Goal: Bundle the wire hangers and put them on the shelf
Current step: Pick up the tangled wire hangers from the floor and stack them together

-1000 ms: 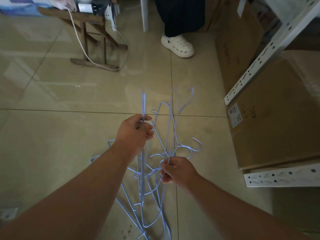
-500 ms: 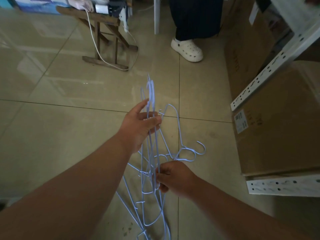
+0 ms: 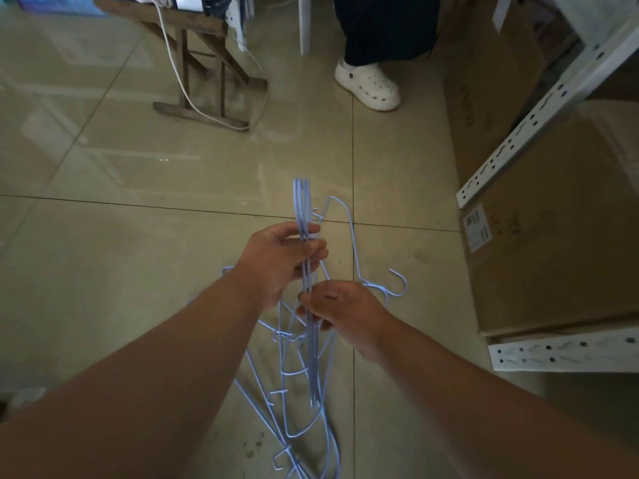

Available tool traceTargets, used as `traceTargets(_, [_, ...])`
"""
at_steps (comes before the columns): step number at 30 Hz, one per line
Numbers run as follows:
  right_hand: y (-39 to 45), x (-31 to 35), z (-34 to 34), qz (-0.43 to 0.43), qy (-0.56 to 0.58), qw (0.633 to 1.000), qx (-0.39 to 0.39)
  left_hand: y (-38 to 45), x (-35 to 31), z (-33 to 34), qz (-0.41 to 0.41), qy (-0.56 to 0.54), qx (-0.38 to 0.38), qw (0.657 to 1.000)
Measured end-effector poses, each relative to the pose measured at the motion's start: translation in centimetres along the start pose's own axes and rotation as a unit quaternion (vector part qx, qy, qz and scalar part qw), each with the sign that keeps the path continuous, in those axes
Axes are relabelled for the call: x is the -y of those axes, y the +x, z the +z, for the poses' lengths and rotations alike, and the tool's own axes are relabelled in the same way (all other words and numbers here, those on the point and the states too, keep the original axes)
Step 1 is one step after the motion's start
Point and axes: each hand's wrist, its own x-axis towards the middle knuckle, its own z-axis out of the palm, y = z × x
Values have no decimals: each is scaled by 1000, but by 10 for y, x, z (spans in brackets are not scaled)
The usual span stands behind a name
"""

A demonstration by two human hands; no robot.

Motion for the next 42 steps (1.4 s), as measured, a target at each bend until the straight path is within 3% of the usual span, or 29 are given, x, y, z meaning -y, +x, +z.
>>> traceTargets(3, [3, -1, 5, -6, 4, 1000, -24, -5, 8, 3, -5, 9, 12, 1000])
traceTargets(8, [1, -8, 4, 16, 51, 999, 1, -4, 9, -2, -26, -47, 11, 999])
traceTargets(13, [15, -57, -19, 118, 75, 963, -231, -4, 5, -7, -42, -70, 9, 997])
traceTargets(20, [30, -98, -17, 218, 76, 938, -258, -13, 10, -32, -58, -34, -8, 998])
traceTargets(22, [39, -100, -11, 230, 35, 941, -245, -17, 10, -44, -61, -33, -13, 998])
traceTargets(26, [56, -112, -4, 246, -199, 927, -203, -23, 7, -62, -65, -34, -20, 997])
traceTargets(28, [60, -112, -1, 241, -271, 907, -214, -25, 5, -68, -67, -31, -26, 997])
traceTargets(33, [45, -72, 4, 239, -266, 896, -265, -24, 1, -68, -64, -20, -43, 997])
traceTargets(42, [30, -28, -2, 54, -210, 956, -199, -16, 2, -47, -21, 17, -87, 996])
